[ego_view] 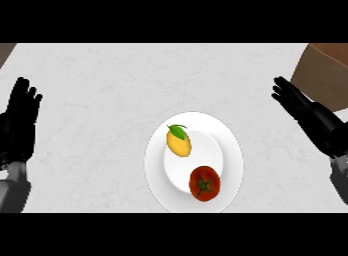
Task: Pick the tomato from the plate and place it in the cardboard box
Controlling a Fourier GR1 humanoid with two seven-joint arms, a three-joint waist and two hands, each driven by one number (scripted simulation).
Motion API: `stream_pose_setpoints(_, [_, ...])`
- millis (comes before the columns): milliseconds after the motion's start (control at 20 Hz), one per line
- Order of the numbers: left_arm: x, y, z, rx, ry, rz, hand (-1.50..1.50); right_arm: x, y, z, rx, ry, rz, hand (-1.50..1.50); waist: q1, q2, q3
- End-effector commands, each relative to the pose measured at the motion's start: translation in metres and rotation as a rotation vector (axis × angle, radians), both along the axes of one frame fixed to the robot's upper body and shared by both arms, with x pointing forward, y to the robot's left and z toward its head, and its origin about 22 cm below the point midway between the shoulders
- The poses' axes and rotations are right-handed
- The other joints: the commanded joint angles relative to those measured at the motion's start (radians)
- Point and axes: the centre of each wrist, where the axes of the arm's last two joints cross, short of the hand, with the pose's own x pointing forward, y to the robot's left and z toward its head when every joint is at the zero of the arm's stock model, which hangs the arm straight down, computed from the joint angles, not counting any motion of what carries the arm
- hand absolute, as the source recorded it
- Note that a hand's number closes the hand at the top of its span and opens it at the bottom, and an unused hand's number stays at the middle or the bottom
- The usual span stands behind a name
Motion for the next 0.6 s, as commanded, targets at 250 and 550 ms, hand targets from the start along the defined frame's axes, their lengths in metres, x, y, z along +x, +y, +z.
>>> stream_pose_setpoints(250, [-0.028, 0.066, -0.019, 0.478, 0.195, 0.051, 0.0, -0.047, 0.085, -0.011, 0.137, -0.289, 0.087, -1.5, -0.03, -0.02, -0.034])
stream_pose_setpoints(550, [-0.032, 0.058, -0.043, 0.435, 0.253, 0.004, 0.0, -0.084, 0.065, -0.068, -0.259, -0.463, 0.083, -1.5, -0.028, -0.009, -0.032])
